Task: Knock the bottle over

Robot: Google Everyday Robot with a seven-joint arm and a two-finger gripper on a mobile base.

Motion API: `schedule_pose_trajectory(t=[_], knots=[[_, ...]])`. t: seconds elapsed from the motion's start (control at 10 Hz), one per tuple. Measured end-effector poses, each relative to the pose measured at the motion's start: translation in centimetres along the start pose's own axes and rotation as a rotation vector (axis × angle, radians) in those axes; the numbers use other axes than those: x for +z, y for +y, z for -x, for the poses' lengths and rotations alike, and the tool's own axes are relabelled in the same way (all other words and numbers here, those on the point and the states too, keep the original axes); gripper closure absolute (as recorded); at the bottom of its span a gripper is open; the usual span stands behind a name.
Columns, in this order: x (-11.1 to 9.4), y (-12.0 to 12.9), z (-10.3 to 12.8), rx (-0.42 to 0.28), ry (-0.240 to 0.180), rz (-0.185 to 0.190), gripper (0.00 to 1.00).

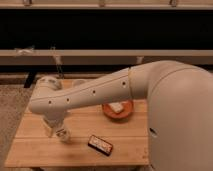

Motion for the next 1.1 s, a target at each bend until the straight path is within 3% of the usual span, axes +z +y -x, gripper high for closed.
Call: schedule_pose_trajectory(t=[0.5, 1.1], knots=[[1.0, 2.5, -2.1, 0.119, 0.035, 0.074, 0.20], [-0.6, 11.4, -3.2, 0.211, 0.070, 0.186, 0.20]])
